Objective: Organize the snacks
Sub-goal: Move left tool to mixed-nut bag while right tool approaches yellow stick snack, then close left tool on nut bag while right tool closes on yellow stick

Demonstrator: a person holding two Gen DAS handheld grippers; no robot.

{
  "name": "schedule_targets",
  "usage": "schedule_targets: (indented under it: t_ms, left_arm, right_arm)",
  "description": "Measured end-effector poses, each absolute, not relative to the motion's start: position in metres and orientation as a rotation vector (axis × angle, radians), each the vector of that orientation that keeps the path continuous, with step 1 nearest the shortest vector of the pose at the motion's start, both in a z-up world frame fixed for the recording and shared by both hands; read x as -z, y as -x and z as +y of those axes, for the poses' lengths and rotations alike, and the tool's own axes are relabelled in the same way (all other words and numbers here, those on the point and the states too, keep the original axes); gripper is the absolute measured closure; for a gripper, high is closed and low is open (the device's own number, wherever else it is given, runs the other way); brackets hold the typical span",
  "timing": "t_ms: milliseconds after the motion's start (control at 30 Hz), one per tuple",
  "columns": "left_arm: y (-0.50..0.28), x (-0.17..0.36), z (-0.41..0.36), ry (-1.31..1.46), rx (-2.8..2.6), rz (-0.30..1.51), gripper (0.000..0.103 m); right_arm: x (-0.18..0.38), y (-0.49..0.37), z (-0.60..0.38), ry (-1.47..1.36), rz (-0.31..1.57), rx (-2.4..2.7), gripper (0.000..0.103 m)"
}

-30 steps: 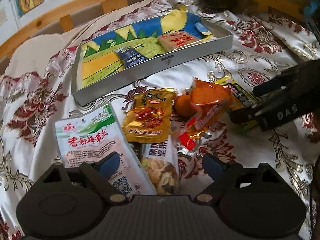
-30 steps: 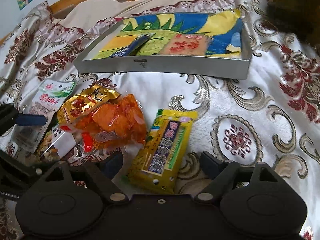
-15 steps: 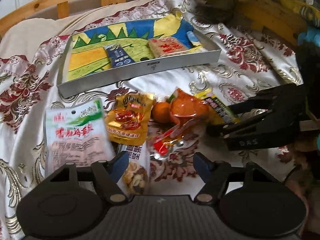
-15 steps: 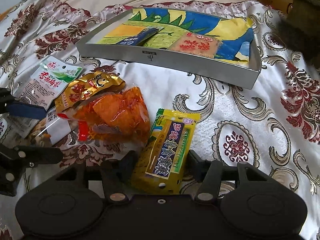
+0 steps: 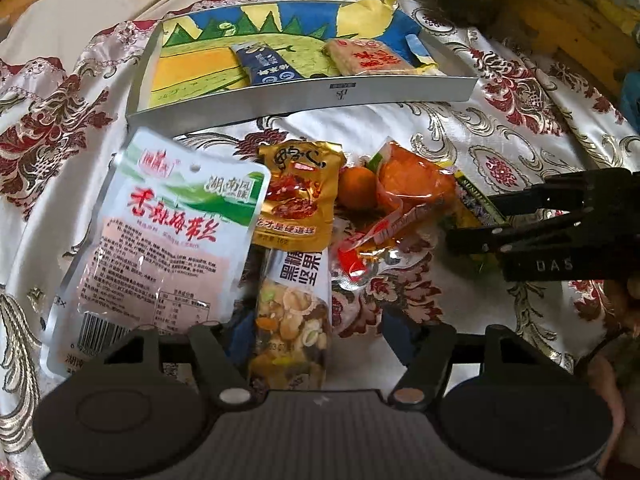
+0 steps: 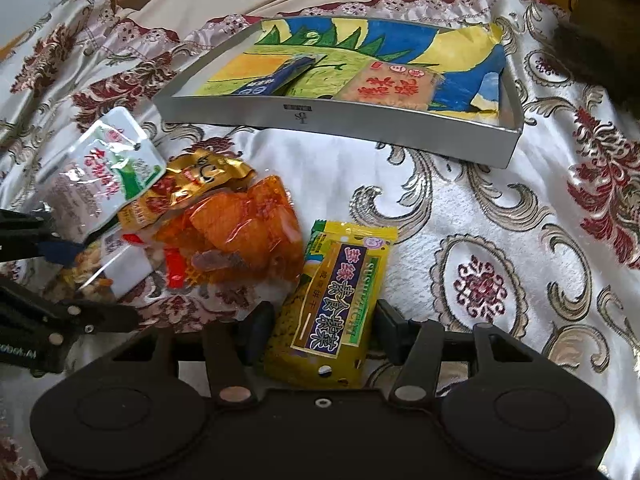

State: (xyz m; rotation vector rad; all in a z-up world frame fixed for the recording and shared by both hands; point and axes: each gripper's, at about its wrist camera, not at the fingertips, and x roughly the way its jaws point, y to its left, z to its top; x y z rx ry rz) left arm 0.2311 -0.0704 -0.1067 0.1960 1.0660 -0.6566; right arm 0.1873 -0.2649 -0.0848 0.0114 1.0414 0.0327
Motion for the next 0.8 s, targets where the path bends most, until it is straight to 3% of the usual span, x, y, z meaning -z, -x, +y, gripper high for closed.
schedule_targets:
  t_ms: [200, 267, 533, 800]
  left_arm:
    - [-0.229, 0.117, -0.076, -0.241, 0.591, 1.087, 0.05]
    - [-0.229, 0.116, -0.075, -0.212, 0.567, 1.092, 0.062]
    - [-0.221, 0.11, -0.074, -0.052, 0.503, 1.193, 0.063]
    - [-0.207, 0.105, -0.045, 0.346, 0.499, 1.385, 0.063]
  right_arm:
    - [0.091, -0.193, -0.268, -0.058, 1.049, -0.024, 0.042]
    - [0.091, -0.192, -0.263, -0.021, 1.052, -0.025, 0.041]
    - [0.083, -0.172, -0.256, 0.053, 1.047, -0.012, 0.05]
    - [0.06, -0.142, -0.26, -0.042, 1.004, -0.04, 0.054]
